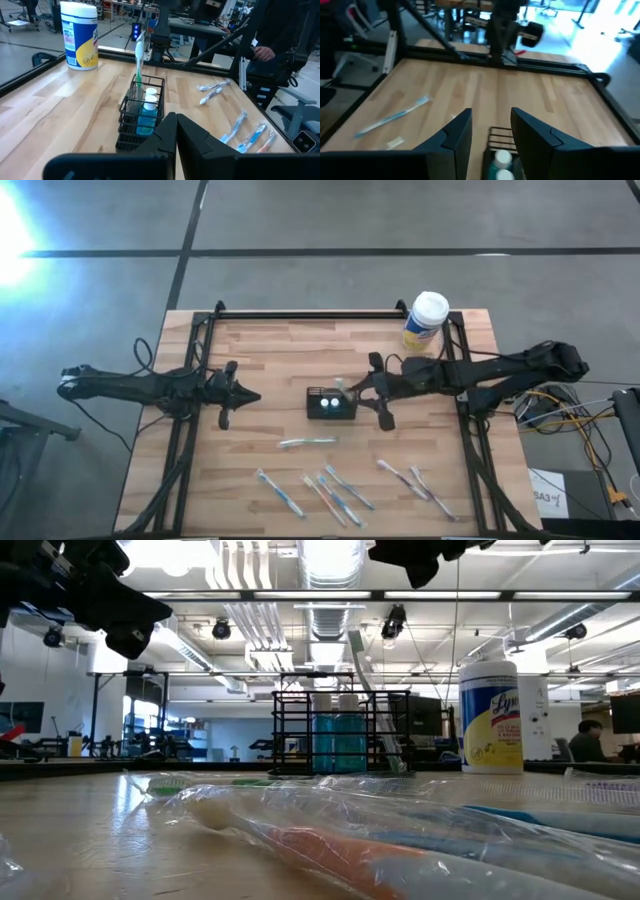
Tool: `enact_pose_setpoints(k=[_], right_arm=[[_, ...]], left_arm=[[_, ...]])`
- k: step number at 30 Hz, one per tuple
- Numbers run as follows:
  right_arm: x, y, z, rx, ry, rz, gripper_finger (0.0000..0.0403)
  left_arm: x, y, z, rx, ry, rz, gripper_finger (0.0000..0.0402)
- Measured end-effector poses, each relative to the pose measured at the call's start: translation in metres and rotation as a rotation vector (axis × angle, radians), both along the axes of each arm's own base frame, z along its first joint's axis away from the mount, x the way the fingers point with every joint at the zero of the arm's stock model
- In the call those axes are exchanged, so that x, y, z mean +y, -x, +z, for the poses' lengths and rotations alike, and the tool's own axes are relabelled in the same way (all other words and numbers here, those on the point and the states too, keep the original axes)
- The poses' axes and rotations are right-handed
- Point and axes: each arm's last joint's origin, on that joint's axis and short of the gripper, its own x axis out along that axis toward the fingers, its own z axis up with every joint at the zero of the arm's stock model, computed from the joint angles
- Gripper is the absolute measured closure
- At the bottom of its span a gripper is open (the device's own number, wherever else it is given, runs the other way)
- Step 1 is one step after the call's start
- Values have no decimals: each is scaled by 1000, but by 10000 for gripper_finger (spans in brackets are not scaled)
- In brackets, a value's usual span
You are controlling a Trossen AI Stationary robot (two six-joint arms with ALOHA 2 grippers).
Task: Pick & Place toothbrushing station
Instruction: Put the green toothbrush into the black organizer
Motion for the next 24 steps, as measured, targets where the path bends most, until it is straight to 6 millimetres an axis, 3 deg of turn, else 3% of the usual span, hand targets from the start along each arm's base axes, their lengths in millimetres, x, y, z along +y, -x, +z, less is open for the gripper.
enact_pose_setpoints(k=[6,15,24], right_arm=[[20,-26,-8,85,0,53,290],[44,-104,-31,325,58,112,308],[58,-173,-68,595,115,169,325]], left_arm=[[0,0,0,0,0,0,390],[0,0,0,-2,0,1,390],[1,0,5,-53,5,48,390]])
